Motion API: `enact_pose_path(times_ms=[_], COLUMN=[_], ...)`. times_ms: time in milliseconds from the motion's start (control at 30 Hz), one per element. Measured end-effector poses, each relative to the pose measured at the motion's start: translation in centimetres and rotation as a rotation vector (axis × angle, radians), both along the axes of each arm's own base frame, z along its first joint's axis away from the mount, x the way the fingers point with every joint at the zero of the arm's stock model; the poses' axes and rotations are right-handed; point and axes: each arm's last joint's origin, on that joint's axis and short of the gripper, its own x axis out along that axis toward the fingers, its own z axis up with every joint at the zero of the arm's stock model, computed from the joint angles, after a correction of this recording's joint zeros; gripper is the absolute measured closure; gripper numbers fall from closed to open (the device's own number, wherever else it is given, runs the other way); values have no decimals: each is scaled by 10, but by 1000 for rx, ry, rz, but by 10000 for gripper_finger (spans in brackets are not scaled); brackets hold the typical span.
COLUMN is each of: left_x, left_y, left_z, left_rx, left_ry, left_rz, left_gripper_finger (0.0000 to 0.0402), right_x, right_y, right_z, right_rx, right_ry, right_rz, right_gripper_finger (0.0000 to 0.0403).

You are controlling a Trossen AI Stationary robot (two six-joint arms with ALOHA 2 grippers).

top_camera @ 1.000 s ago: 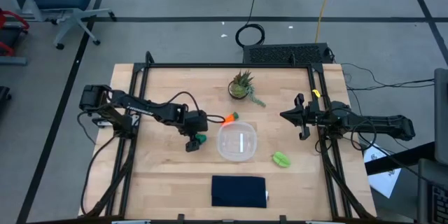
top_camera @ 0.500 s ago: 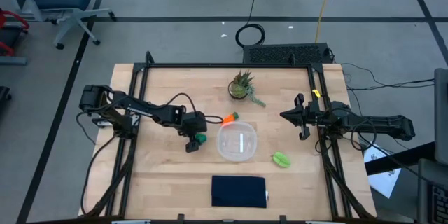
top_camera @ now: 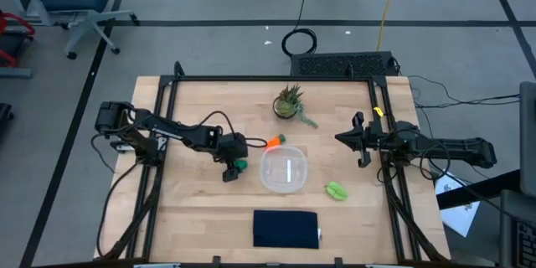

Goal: Pick and placing Produce into tupperware
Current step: Put the bell pepper into the transparent bin

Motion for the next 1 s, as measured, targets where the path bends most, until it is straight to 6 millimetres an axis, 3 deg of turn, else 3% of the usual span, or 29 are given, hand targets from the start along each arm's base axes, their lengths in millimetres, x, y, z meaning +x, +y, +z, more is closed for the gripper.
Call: enact_pose_path(times_ms=[467,767,1000], left_x=[5,4,4], left_y=[0,0,0], left_z=[5,5,7], left_rx=[14,21,19], left_ry=[-27,-26,-2], left_rz=[-27,-40,-39], left_gripper_finger=[204,189,198], right_x=[0,0,0], right_y=[0,0,0], right_z=[0,0,0], right_rx=[0,0,0], right_ry=[0,0,0], right_rz=[0,0,0], right_gripper_finger=[403,403,403])
